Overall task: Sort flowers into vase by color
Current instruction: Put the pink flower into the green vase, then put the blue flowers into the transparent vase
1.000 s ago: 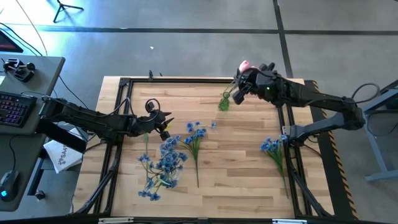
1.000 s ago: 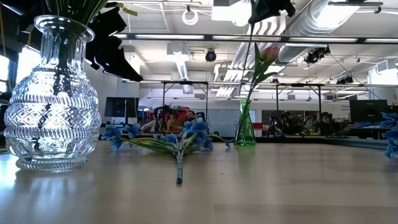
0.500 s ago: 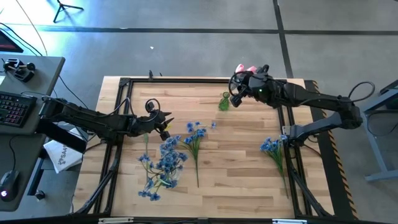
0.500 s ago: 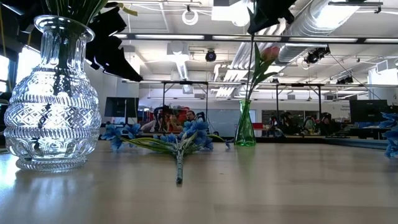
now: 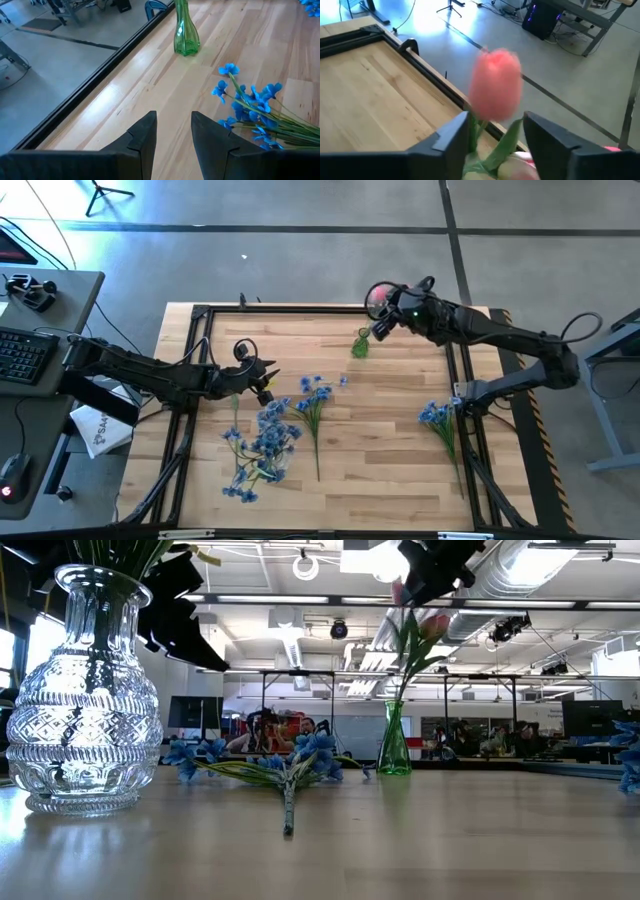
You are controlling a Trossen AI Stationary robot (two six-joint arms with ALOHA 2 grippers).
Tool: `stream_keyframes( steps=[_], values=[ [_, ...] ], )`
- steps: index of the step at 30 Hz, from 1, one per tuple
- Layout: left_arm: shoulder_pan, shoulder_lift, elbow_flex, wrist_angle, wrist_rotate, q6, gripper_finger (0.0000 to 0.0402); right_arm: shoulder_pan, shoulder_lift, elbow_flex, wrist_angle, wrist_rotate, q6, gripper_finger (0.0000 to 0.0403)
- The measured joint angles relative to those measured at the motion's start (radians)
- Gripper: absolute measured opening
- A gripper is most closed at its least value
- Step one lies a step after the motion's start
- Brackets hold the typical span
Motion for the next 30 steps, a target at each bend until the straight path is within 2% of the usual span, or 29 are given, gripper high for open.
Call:
stream_keyframes(
  steps=[6,12,16,20,24,30],
  values=[
    [0.000,0.000,0.000,-0.001,0.000,-0.002,0.0111,0.010,-0.038,0.000,-0.004,-0.003,-0.008,0.0236],
    [0.000,0.000,0.000,-0.004,0.000,-0.014,0.0111,0.090,-0.127,0.000,-0.002,-0.002,0.002,0.0235],
    [0.000,0.000,0.000,-0.011,0.001,-0.037,0.0111,0.225,-0.151,-0.001,0.000,-0.001,0.048,0.0227],
    [0.000,0.000,0.000,-0.045,0.022,-0.079,0.0111,0.395,-0.118,-0.052,0.039,-0.002,0.074,0.0220],
    [-0.008,0.000,0.000,-0.119,0.059,-0.147,0.0111,0.540,-0.055,-0.158,0.142,0.017,0.140,0.0216],
    [-0.042,0.000,0.000,-0.295,0.060,-0.286,0.0111,0.640,0.080,-0.371,0.442,-0.042,0.264,0.0215]
  ],
)
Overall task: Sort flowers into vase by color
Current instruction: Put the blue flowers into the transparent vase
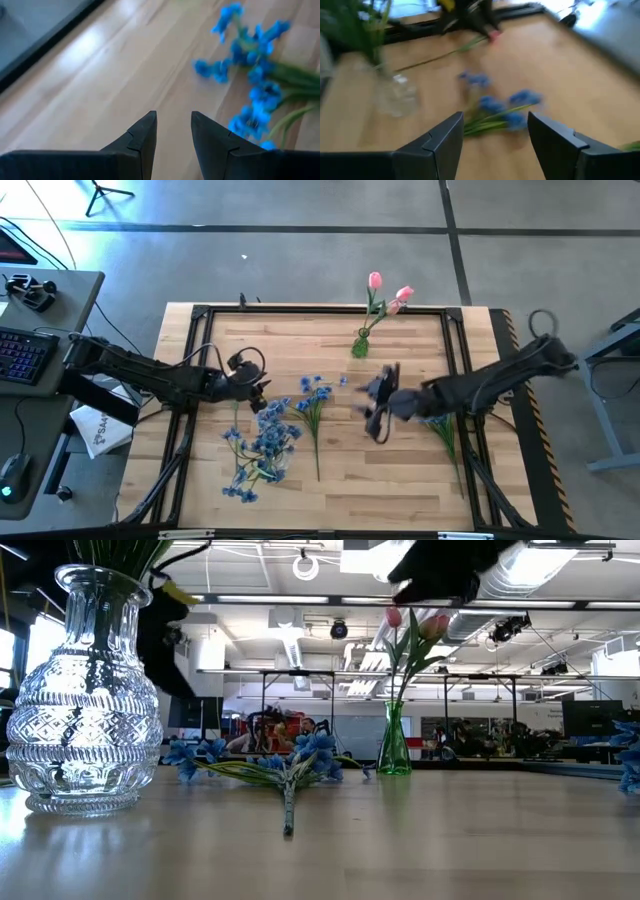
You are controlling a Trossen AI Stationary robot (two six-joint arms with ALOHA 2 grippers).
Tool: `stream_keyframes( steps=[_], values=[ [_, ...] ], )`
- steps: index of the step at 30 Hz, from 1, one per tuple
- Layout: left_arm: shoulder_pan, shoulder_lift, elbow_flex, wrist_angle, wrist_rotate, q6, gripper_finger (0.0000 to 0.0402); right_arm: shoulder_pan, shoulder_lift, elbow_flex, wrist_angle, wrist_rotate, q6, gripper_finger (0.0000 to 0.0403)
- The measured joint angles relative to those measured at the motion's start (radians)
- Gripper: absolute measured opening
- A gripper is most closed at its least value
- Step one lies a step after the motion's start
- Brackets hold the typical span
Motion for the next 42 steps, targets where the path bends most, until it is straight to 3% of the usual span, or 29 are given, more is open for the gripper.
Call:
stream_keyframes(
  steps=[3,6,9,15,20,29,37,42],
  values=[
    [-0.013,0.000,0.000,-0.081,-0.003,-0.083,0.0111,0.003,0.097,-0.073,0.210,-0.104,0.044,0.0216],
    [-0.027,0.000,0.000,-0.132,-0.018,-0.146,0.0111,-0.011,0.221,-0.065,0.303,-0.180,0.072,0.0216],
    [-0.042,0.000,0.000,-0.145,-0.052,-0.176,0.0111,-0.034,0.349,0.036,0.215,-0.212,0.122,0.0216],
    [-0.057,0.000,0.000,-0.141,-0.075,-0.188,0.0111,-0.081,0.572,0.314,-0.126,-0.226,0.192,0.0216],
    [-0.066,0.000,0.000,-0.140,-0.088,-0.211,0.0111,-0.110,0.703,0.475,-0.204,-0.232,0.191,0.0217],
    [-0.072,0.000,0.000,-0.139,-0.114,-0.213,0.0111,-0.138,0.778,0.596,-0.362,-0.275,0.199,0.0224],
    [-0.072,0.000,0.000,-0.139,-0.134,-0.224,0.0110,-0.135,0.778,0.596,-0.363,-0.299,0.228,0.0299],
    [-0.072,-0.001,0.000,-0.141,-0.222,-0.229,0.0110,-0.131,0.778,0.596,-0.362,-0.270,0.253,0.0309]
  ],
)
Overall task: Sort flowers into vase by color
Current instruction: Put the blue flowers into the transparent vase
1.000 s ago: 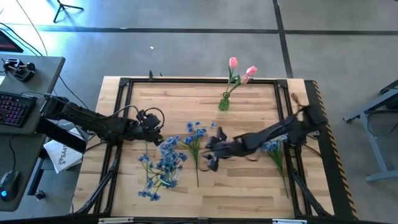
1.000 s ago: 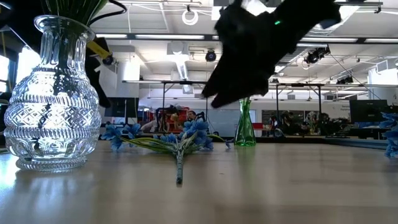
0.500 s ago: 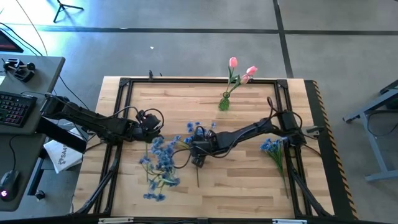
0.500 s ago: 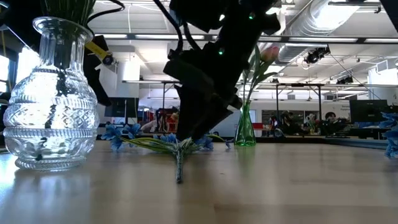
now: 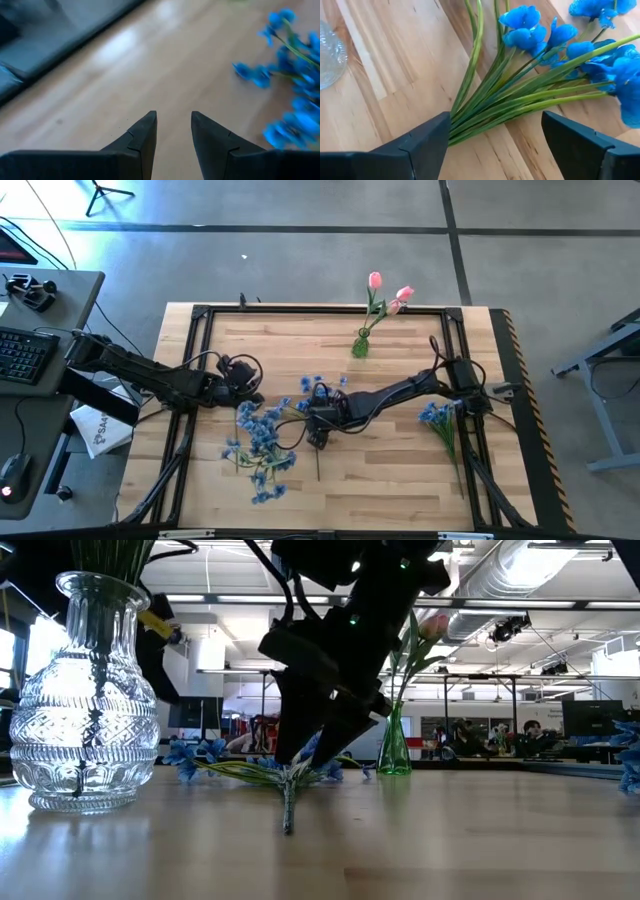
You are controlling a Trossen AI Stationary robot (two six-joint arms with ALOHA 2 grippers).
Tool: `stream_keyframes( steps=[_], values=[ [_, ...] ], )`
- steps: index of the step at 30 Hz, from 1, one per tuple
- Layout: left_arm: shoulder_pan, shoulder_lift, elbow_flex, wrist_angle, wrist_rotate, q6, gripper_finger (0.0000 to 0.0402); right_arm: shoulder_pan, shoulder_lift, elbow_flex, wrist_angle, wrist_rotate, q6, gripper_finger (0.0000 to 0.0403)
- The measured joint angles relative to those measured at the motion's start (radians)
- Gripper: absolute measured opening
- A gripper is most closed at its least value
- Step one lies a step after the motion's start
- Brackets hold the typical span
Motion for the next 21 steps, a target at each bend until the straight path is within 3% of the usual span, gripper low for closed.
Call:
stream_keyframes(
  steps=[8,13,21],
  values=[
    [0.000,-0.088,0.047,-0.061,-0.202,0.020,0.0110,0.000,0.047,0.000,0.038,-0.036,0.022,0.0310],
    [0.000,-0.158,0.075,-0.079,-0.218,0.076,0.0110,-0.004,0.071,0.003,0.048,-0.032,0.043,0.0301],
    [0.000,-0.182,0.074,-0.094,-0.167,0.079,0.0110,-0.004,0.038,0.001,-0.075,0.022,-0.127,0.0199]
  ],
)
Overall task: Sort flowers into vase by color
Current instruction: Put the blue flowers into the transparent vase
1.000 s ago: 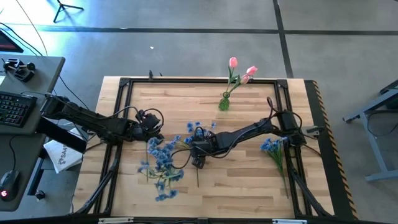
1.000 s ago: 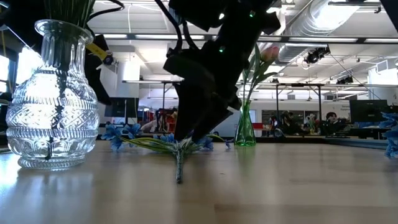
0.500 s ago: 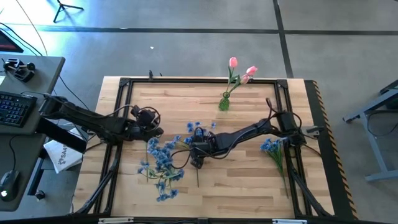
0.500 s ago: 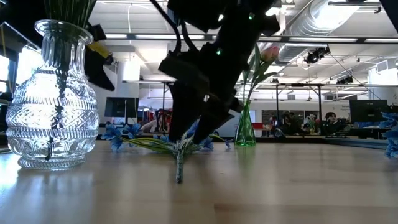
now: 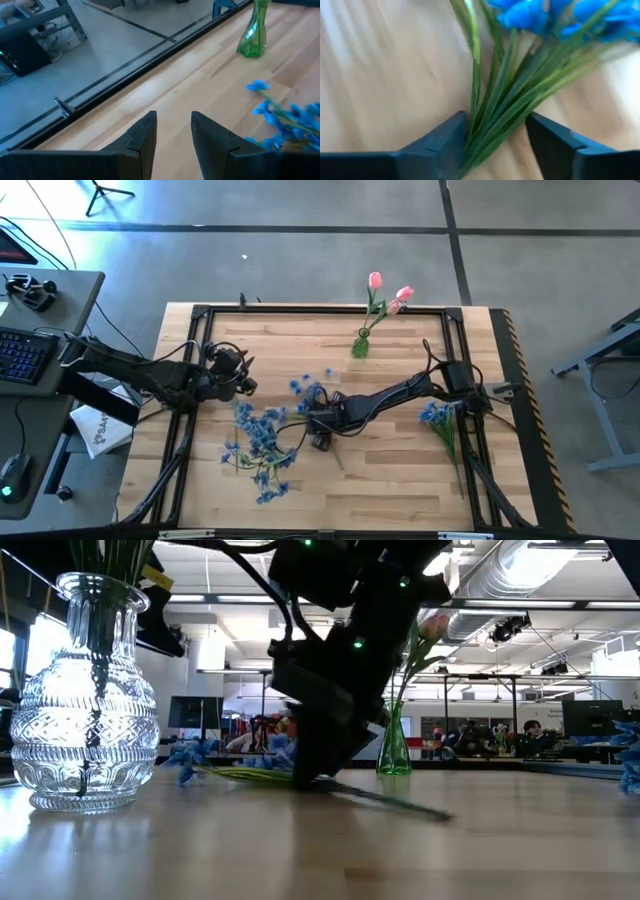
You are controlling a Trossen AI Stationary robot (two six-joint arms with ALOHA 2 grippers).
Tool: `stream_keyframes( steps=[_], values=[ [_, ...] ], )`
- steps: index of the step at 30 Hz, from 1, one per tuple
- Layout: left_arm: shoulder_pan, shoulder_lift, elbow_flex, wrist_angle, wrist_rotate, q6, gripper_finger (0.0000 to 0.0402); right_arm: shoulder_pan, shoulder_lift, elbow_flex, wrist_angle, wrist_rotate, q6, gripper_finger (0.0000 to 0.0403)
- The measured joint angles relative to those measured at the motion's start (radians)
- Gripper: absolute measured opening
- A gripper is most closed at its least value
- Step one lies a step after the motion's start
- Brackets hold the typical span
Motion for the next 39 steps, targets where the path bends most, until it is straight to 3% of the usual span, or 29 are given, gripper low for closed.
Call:
stream_keyframes(
  steps=[5,9,12,18,22,25,32,34,39],
  values=[
    [0.000,0.009,-0.002,-0.031,0.022,-0.027,0.0110,-0.002,-0.018,-0.001,-0.128,0.041,-0.139,0.0124],
    [-0.003,0.020,-0.002,-0.043,0.029,-0.051,0.0110,-0.011,-0.024,-0.003,-0.146,0.057,-0.142,0.0106],
    [-0.013,0.026,-0.002,-0.043,0.029,-0.053,0.0110,-0.025,-0.033,-0.003,-0.173,0.044,-0.121,0.0130],
    [-0.032,0.026,-0.002,-0.045,0.030,-0.060,0.0110,-0.034,-0.043,-0.004,-0.191,0.014,-0.105,0.0226],
    [-0.044,0.026,-0.002,-0.046,0.031,-0.061,0.0110,-0.048,-0.049,-0.050,-0.125,-0.040,-0.092,0.0240],
    [-0.054,0.026,-0.002,-0.047,0.030,-0.062,0.0110,-0.059,-0.052,-0.090,-0.068,-0.077,-0.096,0.0200],
    [-0.076,0.026,-0.002,-0.053,0.029,-0.072,0.0110,-0.073,-0.083,-0.278,0.251,-0.088,-0.091,0.0029],
    [-0.083,0.026,-0.001,-0.062,0.029,-0.082,0.0110,-0.072,-0.113,-0.350,0.366,-0.060,-0.075,0.0014],
    [-0.103,0.026,-0.001,-0.092,0.029,-0.118,0.0110,-0.048,-0.286,-0.564,0.635,0.106,-0.091,0.0032]
  ],
)
